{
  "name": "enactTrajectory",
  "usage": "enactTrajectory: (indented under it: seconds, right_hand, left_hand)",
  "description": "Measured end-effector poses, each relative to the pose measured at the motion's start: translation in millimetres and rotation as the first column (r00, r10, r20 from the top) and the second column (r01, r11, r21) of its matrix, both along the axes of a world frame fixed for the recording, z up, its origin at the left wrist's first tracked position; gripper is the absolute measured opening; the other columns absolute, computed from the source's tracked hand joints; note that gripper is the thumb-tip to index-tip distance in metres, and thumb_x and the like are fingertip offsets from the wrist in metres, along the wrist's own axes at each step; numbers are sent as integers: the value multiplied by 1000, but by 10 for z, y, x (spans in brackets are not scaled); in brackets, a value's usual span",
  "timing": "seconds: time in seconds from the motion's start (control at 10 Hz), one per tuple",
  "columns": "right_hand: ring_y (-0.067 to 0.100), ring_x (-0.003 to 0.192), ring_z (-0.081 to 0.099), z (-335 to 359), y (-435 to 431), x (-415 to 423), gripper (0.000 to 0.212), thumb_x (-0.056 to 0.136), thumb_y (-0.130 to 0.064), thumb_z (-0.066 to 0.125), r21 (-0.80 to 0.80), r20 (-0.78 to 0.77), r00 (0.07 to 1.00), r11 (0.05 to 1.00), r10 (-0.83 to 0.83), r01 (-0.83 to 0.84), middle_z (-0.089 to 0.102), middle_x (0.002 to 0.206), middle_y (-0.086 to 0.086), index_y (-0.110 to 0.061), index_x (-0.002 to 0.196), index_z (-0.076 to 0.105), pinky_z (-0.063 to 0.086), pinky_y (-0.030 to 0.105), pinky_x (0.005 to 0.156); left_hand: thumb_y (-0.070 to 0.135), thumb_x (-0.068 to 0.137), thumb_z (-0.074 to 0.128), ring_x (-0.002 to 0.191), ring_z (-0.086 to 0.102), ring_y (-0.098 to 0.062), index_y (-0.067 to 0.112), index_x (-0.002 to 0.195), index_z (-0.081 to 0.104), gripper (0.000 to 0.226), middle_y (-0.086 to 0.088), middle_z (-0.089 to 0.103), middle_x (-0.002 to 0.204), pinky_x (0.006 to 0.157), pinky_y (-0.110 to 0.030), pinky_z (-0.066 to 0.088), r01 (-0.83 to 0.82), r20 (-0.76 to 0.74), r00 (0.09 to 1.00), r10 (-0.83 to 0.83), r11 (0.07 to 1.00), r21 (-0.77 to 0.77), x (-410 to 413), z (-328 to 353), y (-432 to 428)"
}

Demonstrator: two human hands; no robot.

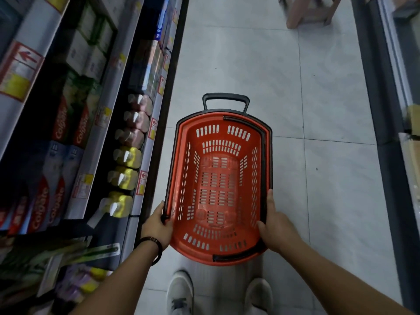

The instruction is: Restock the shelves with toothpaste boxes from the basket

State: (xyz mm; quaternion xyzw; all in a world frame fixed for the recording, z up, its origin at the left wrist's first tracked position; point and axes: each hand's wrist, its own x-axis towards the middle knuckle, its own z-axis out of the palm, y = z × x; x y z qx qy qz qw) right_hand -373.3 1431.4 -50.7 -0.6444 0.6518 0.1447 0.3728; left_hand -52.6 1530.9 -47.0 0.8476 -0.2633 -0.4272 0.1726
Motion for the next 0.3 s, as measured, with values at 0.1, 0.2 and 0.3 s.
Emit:
enactTrajectory:
  seconds: [0.1, 0.2, 0.3]
  right_hand:
    - [26, 99, 65, 161, -24, 50, 89, 102, -55, 47, -45, -90, 996, 999, 5, -9, 57, 123, 12, -34, 166, -11, 59, 41, 83]
    - [28, 103, 65, 481, -132, 144, 56, 100, -53, 49, -160, -52, 998, 986, -46, 37, 58, 122, 10, -25, 148, 40, 60, 46, 88]
    - [19, 96, 66, 845, -194, 240, 36, 101, -49, 54, -260, 104, 992, 961, -67, 92, 66, 113, 0, -25, 127, 60, 62, 43, 86]
  left_hand:
    - [33, 97, 70, 139, 51, -34, 17, 162, 31, 77, -14, 51, 154, 114, -49, 45, 22, 61, 998, -26, 997, 69, 59, 16, -13]
    - [33, 97, 69, 137, 54, -32, 16, 159, 36, 72, -12, 52, 153, 111, -47, 46, 12, 68, 998, -15, 999, 41, 98, 142, -43]
    - [34, 99, 66, 109, 69, -27, 23, 153, 45, 59, -5, 65, 137, 96, -48, 58, -35, 21, 999, 36, 998, -61, 132, 373, -130]
